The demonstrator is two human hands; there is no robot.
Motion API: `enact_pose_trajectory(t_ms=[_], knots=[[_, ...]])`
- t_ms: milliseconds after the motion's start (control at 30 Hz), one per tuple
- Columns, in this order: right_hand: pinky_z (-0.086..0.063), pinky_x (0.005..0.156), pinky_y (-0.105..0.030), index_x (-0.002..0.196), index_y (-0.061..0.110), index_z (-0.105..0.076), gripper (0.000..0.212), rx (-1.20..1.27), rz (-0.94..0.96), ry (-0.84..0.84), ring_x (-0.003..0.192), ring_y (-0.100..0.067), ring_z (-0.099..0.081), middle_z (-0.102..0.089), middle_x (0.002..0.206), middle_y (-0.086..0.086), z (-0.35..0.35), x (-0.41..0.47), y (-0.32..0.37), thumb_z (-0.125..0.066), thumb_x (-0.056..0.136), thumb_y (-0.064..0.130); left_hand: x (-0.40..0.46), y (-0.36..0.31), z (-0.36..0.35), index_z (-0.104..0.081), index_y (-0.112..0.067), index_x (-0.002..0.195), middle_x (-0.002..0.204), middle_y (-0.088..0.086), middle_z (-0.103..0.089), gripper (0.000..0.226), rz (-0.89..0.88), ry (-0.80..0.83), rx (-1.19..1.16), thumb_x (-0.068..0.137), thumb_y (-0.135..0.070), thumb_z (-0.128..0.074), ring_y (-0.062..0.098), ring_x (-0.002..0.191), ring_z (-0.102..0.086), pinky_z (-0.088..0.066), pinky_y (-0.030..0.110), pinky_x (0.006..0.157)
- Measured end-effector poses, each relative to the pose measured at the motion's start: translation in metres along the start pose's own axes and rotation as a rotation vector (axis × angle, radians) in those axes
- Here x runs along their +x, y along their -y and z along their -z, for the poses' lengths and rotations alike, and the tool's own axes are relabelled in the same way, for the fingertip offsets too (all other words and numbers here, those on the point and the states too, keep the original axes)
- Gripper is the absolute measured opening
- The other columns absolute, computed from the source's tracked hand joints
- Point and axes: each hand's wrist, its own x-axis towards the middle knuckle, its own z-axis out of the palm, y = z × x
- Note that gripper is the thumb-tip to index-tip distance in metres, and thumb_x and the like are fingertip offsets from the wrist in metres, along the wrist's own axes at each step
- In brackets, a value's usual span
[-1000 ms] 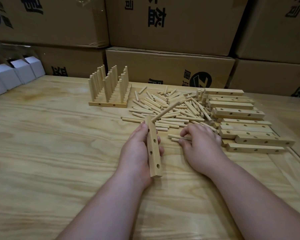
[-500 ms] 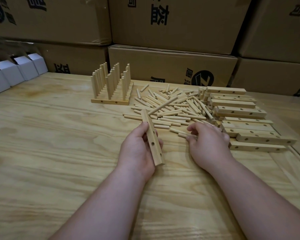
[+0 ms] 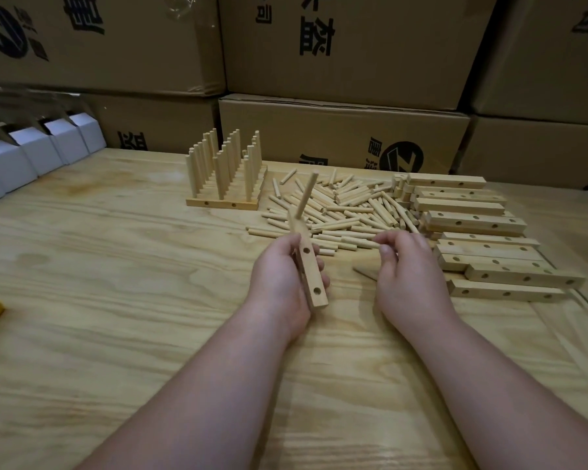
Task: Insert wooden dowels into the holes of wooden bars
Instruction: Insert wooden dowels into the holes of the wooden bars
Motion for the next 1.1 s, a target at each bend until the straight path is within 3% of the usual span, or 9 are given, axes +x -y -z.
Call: enact_pose_trajectory(t_ms=[67, 167, 267, 367, 467, 667, 833, 1000, 1100], knots=[[-0.044, 0.079, -0.027, 0.102, 0.037, -0.056, 0.014, 0.099, 0.008, -0.006, 0.094, -0.004, -0.057, -0.059, 0.098, 0.020, 0.000, 0.000, 0.003, -0.053, 0.100, 0.024, 0.009, -0.005, -0.003, -0.066, -0.007, 0.085, 0.064, 0.004, -0.053, 0.033, -0.002, 0.014, 0.005, 0.102, -0.022, -0.041, 0.017, 0.056, -0.047, -0.039, 0.029, 0.050], [-0.044, 0.068, -0.015, 0.098, 0.041, -0.056, 0.017, 0.233, 0.033, -0.026, 0.084, 0.002, -0.060, -0.063, 0.091, 0.021, 0.001, -0.003, 0.007, -0.064, 0.096, 0.026, 0.019, -0.008, -0.001, -0.063, -0.005, 0.092, 0.070, 0.005, -0.052, 0.029, 0.003, 0.047, -0.016, 0.104, -0.018, -0.040, 0.017, 0.060, -0.046, -0.038, 0.029, 0.054], [-0.047, 0.059, -0.016, 0.099, 0.040, -0.062, 0.017, 0.306, 0.029, -0.003, 0.072, -0.008, -0.059, -0.065, 0.082, 0.010, 0.000, -0.004, 0.008, -0.070, 0.092, 0.027, 0.025, -0.005, 0.001, -0.063, -0.005, 0.097, 0.072, 0.005, -0.052, 0.022, 0.003, 0.090, 0.083, 0.103, -0.019, -0.047, 0.017, 0.059, -0.049, -0.041, 0.029, 0.054], [-0.055, 0.064, -0.028, 0.097, 0.039, -0.069, 0.014, 0.459, -0.014, -0.015, 0.071, -0.015, -0.063, -0.069, 0.081, 0.000, 0.001, -0.004, 0.008, -0.073, 0.089, 0.029, 0.026, -0.003, 0.002, -0.070, -0.008, 0.112, 0.072, 0.001, -0.062, 0.021, -0.031, 0.127, 0.086, 0.102, -0.017, -0.053, 0.013, 0.058, -0.058, -0.047, 0.029, 0.054], [-0.058, 0.070, -0.034, 0.095, 0.036, -0.072, 0.012, 0.568, -0.048, 0.013, 0.078, -0.021, -0.068, -0.072, 0.088, 0.004, 0.000, -0.004, 0.010, -0.075, 0.087, 0.028, 0.028, 0.001, 0.003, -0.072, -0.012, 0.109, 0.072, -0.001, -0.062, 0.020, -0.060, 0.163, 0.132, 0.100, -0.020, -0.057, 0.012, 0.060, -0.057, -0.045, 0.029, 0.055], [-0.057, 0.068, -0.019, 0.091, 0.031, -0.071, 0.015, 0.610, -0.069, 0.090, 0.077, -0.015, -0.069, -0.072, 0.087, 0.015, -0.001, -0.005, 0.013, -0.075, 0.088, 0.017, 0.031, -0.001, 0.003, -0.072, -0.008, 0.118, 0.076, 0.001, -0.055, 0.034, -0.002, 0.151, 0.069, 0.103, -0.032, -0.052, 0.012, 0.063, -0.049, -0.039, 0.024, 0.050], [-0.051, 0.061, -0.012, 0.090, 0.027, -0.071, 0.018, 0.630, -0.053, 0.121, 0.078, -0.016, -0.064, -0.070, 0.089, 0.014, 0.002, -0.007, 0.016, -0.074, 0.087, 0.010, 0.033, -0.001, 0.005, -0.075, -0.010, 0.115, 0.075, 0.004, -0.051, 0.034, -0.006, 0.161, 0.065, 0.102, -0.032, -0.052, 0.014, 0.065, -0.048, -0.041, 0.026, 0.051], [-0.054, 0.064, -0.033, 0.085, 0.032, -0.074, 0.013, 0.637, -0.020, 0.087, 0.076, -0.026, -0.062, -0.070, 0.085, -0.002, 0.003, -0.007, 0.016, -0.075, 0.087, 0.019, 0.033, 0.003, 0.006, -0.079, -0.010, 0.109, 0.069, 0.006, -0.050, 0.040, -0.066, 0.172, 0.091, 0.097, -0.021, -0.043, 0.015, 0.057, -0.045, -0.041, 0.029, 0.052], [-0.053, 0.061, -0.034, 0.080, 0.040, -0.075, 0.016, 0.635, 0.004, 0.045, 0.072, -0.027, -0.062, -0.071, 0.081, -0.003, 0.004, -0.007, 0.016, -0.075, 0.087, 0.025, 0.033, 0.006, 0.007, -0.077, -0.011, 0.113, 0.067, 0.004, -0.051, 0.037, -0.101, 0.161, 0.149, 0.098, -0.022, -0.046, 0.015, 0.056, -0.046, -0.043, 0.030, 0.054]])
